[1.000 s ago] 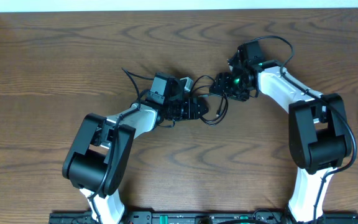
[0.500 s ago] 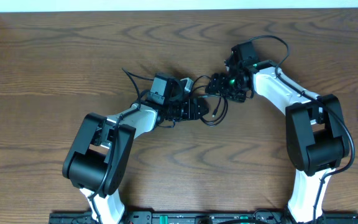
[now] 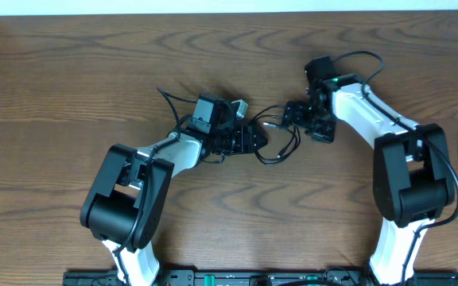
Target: Untangle cables
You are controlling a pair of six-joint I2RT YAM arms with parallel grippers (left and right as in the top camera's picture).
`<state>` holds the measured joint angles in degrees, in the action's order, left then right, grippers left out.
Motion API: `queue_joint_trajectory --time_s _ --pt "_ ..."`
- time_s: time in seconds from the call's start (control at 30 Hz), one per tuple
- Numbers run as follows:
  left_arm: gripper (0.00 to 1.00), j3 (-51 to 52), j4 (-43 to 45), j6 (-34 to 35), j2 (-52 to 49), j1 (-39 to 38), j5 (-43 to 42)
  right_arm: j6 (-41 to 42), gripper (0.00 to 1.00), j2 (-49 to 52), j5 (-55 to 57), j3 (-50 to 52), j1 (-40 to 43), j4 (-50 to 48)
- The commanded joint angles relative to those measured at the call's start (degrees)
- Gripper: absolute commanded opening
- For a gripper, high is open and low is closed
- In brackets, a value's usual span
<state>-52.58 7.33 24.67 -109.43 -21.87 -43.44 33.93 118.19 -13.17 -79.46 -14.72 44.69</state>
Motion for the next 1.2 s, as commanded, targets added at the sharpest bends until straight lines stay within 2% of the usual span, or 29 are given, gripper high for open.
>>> queue_joint_trajectory --time_s 0.0,0.27,0.67,1.17 --pt "0.61 0.81 0.74 0.11 -1.05 -0.04 -0.94 -3.56 0.99 8.48 -0.31 8.33 0.76 -2.58" --pt "0.61 0.81 1.88 0.55 -1.05 -0.04 -4.26 -5.27 0.99 8.48 -10.01 15.43 -0.44 -13.77" --pt "0.61 0.81 3.76 0.74 -1.05 -0.04 -8.44 -3.43 0.99 8.48 -9.88 16.44 -2.38 -14.36" --pt "0.57 0.81 3.74 0.5 -1.05 -0.04 -8.39 -1.57 0.99 8.48 -7.76 16.44 -0.96 -16.61"
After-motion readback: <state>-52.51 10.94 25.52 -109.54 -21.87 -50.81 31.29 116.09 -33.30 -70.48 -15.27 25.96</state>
